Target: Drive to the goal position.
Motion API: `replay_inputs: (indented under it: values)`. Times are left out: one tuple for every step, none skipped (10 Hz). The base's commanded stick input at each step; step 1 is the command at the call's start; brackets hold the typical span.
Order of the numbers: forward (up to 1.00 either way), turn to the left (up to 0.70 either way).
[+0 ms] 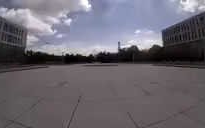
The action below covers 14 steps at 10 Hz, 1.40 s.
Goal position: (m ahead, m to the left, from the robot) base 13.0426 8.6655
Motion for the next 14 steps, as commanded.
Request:
replay_inputs:
  values:
    - [0.7,0.0]
    - [0.7,0.0]
    - [0.7,0.0]
    - [0.7,0.0]
    - [0.7,0.0]
    - [0.7,0.0]
    - [0.7,0.0]
    - [0.7,0.0]
    - [0.7,0.0]
    - [0.7,0.0]
    - [0.7,0.0]
    - [0.7,0.0]
    - [0.7,0.0]
    - [0.7,0.0]
